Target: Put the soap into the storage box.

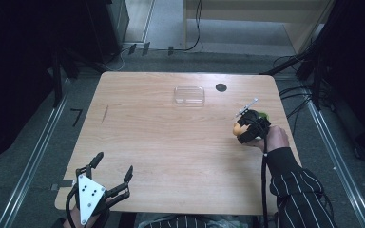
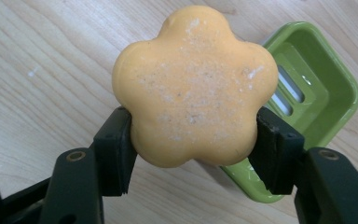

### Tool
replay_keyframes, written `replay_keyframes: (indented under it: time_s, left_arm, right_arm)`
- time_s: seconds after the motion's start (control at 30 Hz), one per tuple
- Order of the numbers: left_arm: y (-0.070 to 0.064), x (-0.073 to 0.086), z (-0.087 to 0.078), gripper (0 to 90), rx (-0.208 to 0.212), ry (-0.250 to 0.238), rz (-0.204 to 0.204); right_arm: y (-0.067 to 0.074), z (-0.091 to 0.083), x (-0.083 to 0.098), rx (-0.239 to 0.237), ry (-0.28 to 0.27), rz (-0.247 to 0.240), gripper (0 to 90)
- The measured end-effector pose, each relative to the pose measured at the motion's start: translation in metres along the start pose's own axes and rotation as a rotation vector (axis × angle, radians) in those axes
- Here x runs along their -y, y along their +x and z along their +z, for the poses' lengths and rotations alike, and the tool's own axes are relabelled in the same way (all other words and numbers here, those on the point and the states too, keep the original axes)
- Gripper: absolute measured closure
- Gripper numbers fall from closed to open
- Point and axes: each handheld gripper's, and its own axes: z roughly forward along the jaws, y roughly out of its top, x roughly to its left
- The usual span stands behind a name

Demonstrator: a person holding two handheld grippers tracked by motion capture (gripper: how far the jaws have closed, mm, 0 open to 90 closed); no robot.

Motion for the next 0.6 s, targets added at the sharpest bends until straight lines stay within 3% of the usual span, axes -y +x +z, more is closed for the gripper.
replay_keyframes:
  time_s: [0.6]
  left_arm:
    - [0.0, 0.0, 0.0, 13.0, -0.001, 0.0, 0.0]
  right_arm:
    - [-0.025, 0.0, 0.003, 0.023, -0.011, 0.08, 40.0]
